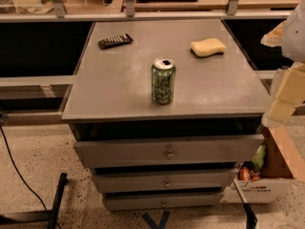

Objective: Move green can near rxbar chocolate

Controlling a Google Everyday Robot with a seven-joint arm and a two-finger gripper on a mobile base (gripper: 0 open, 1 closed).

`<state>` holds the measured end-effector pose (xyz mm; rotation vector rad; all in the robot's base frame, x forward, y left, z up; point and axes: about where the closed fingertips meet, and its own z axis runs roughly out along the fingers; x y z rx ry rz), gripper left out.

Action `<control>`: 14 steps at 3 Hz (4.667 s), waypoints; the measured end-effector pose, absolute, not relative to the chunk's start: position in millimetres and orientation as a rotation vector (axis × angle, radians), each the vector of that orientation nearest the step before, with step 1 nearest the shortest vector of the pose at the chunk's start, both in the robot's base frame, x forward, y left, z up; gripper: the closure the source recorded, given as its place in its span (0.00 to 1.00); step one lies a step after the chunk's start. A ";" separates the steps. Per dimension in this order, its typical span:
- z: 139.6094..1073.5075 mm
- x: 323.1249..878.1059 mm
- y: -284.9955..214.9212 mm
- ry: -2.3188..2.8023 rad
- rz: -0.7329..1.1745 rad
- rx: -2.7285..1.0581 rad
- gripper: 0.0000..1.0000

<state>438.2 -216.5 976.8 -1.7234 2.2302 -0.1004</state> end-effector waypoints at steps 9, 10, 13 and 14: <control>911.9 577.5 -70.0 1.742 0.617 -1.432 0.00; 903.3 585.8 -51.8 1.713 0.680 -1.416 0.00; 892.9 585.2 -36.7 1.695 0.788 -1.367 0.61; 892.7 584.9 -34.3 1.693 0.789 -1.372 0.85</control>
Offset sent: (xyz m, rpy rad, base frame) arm 0.0199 0.0319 -0.0194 0.2211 -0.0747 0.0250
